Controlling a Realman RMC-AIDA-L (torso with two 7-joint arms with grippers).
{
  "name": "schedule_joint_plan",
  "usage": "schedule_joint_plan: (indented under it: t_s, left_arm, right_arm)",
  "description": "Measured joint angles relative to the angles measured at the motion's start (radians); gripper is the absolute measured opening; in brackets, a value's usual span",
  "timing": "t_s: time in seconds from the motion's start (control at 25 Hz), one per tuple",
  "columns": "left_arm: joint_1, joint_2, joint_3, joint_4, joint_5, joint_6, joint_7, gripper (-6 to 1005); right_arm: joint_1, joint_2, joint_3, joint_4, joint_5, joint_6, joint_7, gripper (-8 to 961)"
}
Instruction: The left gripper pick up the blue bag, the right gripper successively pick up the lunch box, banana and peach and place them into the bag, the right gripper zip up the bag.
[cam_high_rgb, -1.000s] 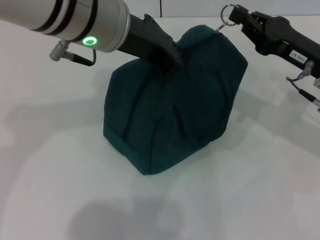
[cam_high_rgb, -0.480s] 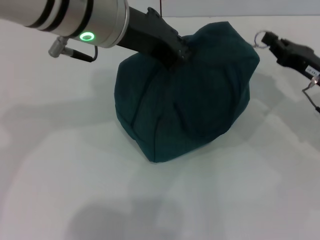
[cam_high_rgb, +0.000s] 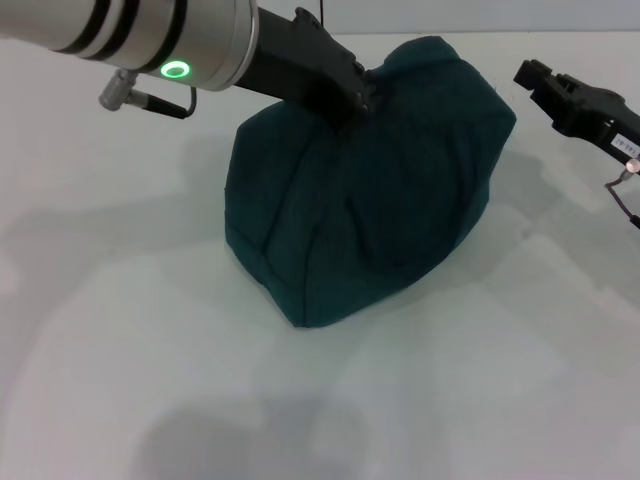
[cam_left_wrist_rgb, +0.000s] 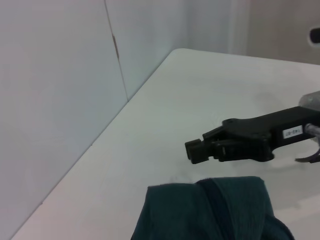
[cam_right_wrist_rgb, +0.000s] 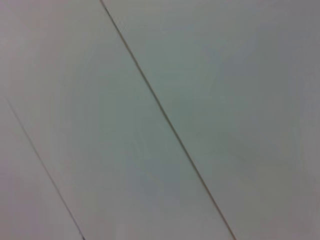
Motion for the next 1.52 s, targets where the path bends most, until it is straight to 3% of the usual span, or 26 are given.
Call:
schedule_joint_plan:
  t_s: [0.2, 0.32, 0.48, 0.64, 0.68, 0.72, 0.84, 1.0, 1.08, 1.28, 1.52]
  left_arm:
    - [0.020, -0.001, 0.003, -0.001, -0.003, -0.043, -0.007, 68]
    - [0.043, -0.002, 0.004, -0.001, -0.014, -0.092, -0.011, 101]
    - [0.076, 0.000, -0.041, 0.001, -0.129, -0.117, -0.014, 166]
    - [0.124, 0.002, -0.091, 0.004, -0.252, -0.113, 0.037, 231]
    - [0.141, 0.002, -0.103, 0.004, -0.279, -0.113, 0.059, 247]
    - [0.231, 0.001, -0.143, -0.009, -0.409, -0.111, 0.180, 299]
    - [0.346, 0.002, -0.181, -0.058, -0.578, -0.084, 0.373, 453]
    - [0.507, 0.004, -0.249, -0.223, -0.782, 0.018, 0.684, 624]
    - [0.553, 0.005, -0.289, -0.335, -0.791, 0.071, 0.800, 704]
    - [0.575, 0.006, -0.376, -0.613, -0.724, 0.175, 1.058, 879]
    - [0.540, 0.003, -0.456, -0.841, -0.610, 0.168, 1.225, 875]
  right_arm:
    - [-0.021, 0.000, 0.006, -0.001, 0.004, -0.068, -0.006, 58]
    - [-0.035, 0.000, 0.020, -0.002, 0.006, -0.087, -0.015, 161]
    - [-0.069, -0.002, 0.051, -0.002, 0.007, -0.138, -0.027, 315]
    - [-0.113, -0.004, 0.066, -0.002, -0.008, -0.287, -0.095, 518]
    - [-0.113, -0.004, 0.066, -0.002, -0.008, -0.287, -0.095, 623]
    - [-0.133, -0.012, 0.061, -0.008, -0.060, -0.379, -0.148, 728]
    - [-0.168, -0.027, 0.061, -0.040, -0.175, -0.463, -0.183, 763]
    - [-0.220, -0.032, 0.063, -0.062, -0.321, -0.519, -0.273, 811]
    - [-0.244, -0.025, 0.064, -0.059, -0.372, -0.518, -0.323, 834]
    - [-0.266, -0.016, 0.062, -0.037, -0.460, -0.466, -0.376, 859]
    - [-0.260, -0.009, 0.061, 0.031, -0.507, -0.319, -0.423, 859]
